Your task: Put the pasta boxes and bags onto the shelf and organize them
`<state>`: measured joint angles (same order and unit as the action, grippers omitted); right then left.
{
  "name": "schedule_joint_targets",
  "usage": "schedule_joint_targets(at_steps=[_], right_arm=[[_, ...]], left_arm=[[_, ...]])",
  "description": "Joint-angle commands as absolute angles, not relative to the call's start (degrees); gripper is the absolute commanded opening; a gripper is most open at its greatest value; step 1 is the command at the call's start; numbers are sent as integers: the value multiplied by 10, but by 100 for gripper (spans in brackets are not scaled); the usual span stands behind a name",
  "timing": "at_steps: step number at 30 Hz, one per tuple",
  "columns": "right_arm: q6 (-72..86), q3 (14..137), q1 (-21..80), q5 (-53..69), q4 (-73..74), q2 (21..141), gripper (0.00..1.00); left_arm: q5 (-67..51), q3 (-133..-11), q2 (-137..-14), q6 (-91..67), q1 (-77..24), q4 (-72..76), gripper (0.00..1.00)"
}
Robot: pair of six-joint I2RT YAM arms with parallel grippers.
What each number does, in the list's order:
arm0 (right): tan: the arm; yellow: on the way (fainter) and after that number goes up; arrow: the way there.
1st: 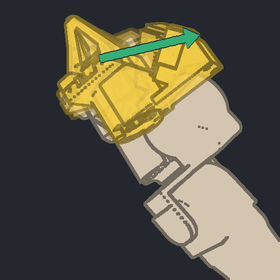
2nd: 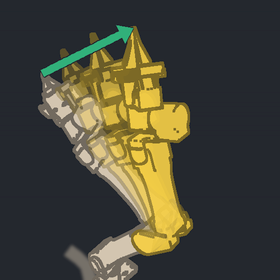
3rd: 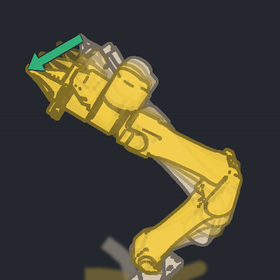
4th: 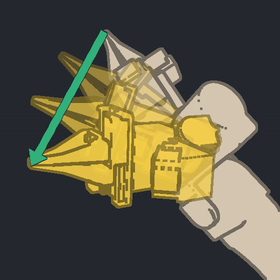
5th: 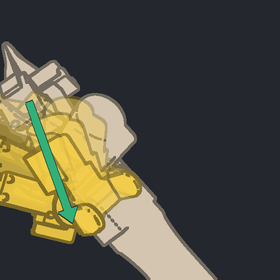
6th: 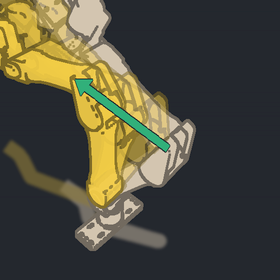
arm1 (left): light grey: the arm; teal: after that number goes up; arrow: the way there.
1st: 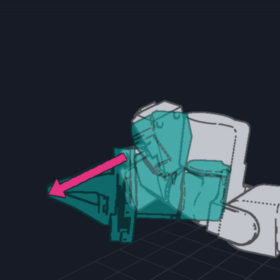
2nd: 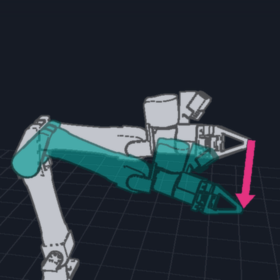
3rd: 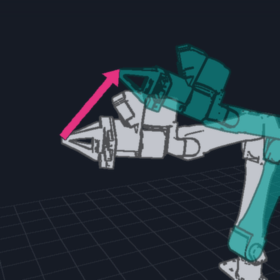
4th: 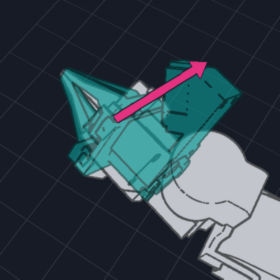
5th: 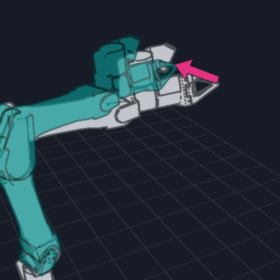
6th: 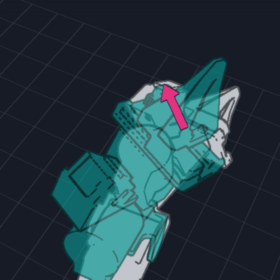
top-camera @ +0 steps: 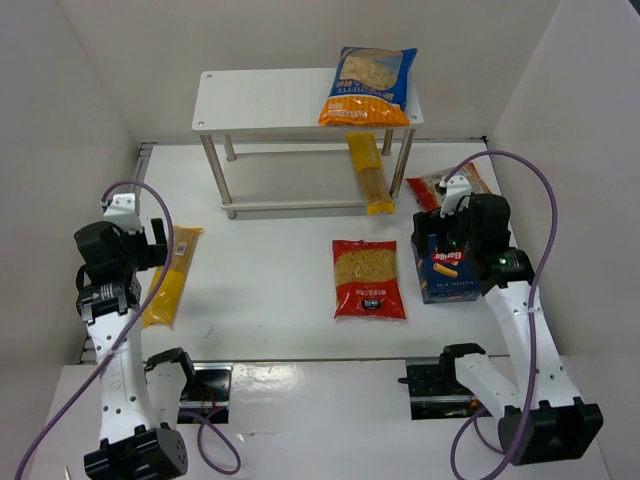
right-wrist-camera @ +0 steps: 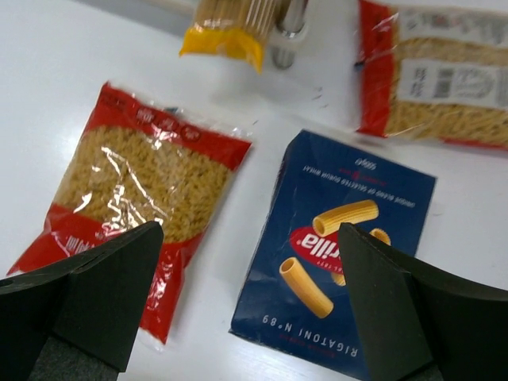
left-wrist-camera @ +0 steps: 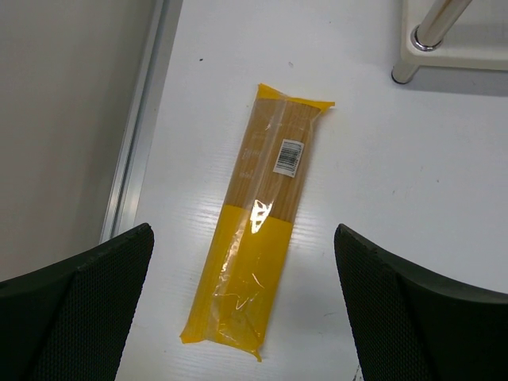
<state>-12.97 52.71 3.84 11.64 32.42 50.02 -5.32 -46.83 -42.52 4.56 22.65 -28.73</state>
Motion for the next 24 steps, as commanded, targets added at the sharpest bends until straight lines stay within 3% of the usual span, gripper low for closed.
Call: schedule_joint_targets(at_steps=[1,24], right_arm=[[-140,524,24,165,339,507,99],[-152,534,24,185,351,539,99]], left_arm=[[-76,-483,-410,55,229,-284,100],[-99,-489,-420,66,229,-294,100]])
